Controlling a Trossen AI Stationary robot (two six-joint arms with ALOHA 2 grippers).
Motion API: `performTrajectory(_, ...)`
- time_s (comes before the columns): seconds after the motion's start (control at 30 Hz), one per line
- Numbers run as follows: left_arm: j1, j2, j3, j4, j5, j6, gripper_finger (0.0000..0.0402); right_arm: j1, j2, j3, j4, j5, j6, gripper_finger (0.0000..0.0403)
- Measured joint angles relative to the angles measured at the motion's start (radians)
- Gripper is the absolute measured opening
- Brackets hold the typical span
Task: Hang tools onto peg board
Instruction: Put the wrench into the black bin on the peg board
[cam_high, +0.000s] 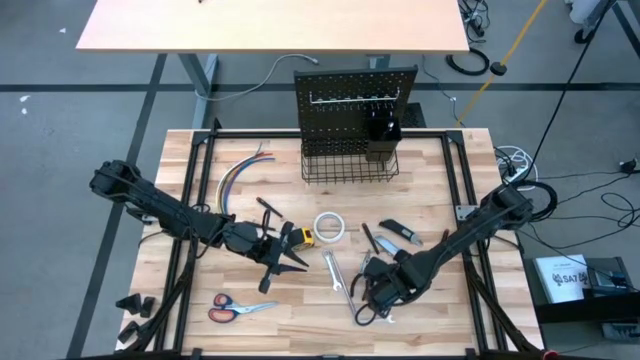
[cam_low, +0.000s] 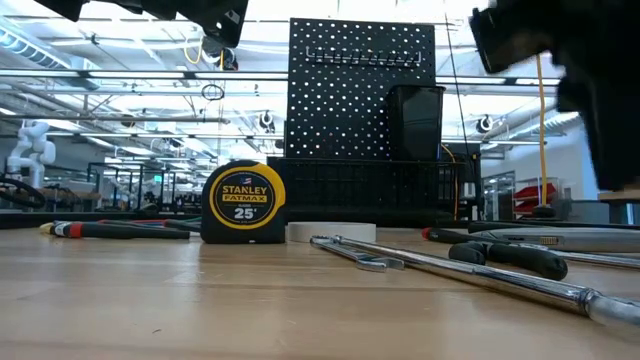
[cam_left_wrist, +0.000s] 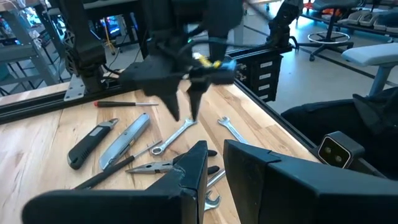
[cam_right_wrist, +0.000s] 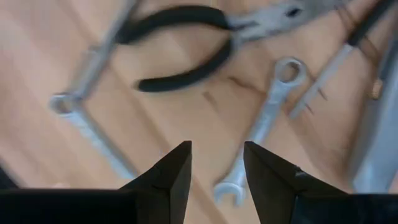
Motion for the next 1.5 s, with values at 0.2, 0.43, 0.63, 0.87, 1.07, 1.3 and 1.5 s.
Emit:
performTrajectory(0.2, 0.000, 0.015, 0.000, 0.042, 0.024, 0.000, 0.0061, 0.006, 0.000, -0.095, 0.086, -0.005, 0.006, 0.0137)
performTrajectory(0.43, 0.023, 0.214, 0.003, 0.288, 0.025, 0.009, 0.0061, 0.010, -0.010, -0.106, 0.128, -0.004, -0.023, 0.0137)
performTrajectory(0.63, 0.072, 0.379, 0.031, 0.259, -0.036, 0.034, 0.0061, 0.017, -0.014, -0.106, 0.191, -0.002, -0.075, 0.0137)
performTrajectory(0.87, 0.072, 0.467, 0.071, 0.200, -0.184, 0.034, 0.0061, 0.016, -0.014, -0.106, 0.294, 0.082, -0.163, 0.0137)
performTrajectory(1.07, 0.061, 0.502, 0.132, 0.049, -0.297, 0.006, 0.0040, 0.014, -0.014, -0.106, 0.327, 0.082, -0.185, 0.0137)
performTrajectory(1.3, 0.062, 0.523, 0.171, -0.034, -0.340, -0.002, 0.0005, 0.009, -0.014, -0.106, 0.336, 0.128, -0.204, 0.0137)
performTrajectory(1.5, 0.068, 0.526, 0.172, -0.044, -0.345, -0.002, 0.0007, 0.000, -0.014, -0.106, 0.359, 0.130, -0.226, 0.0137)
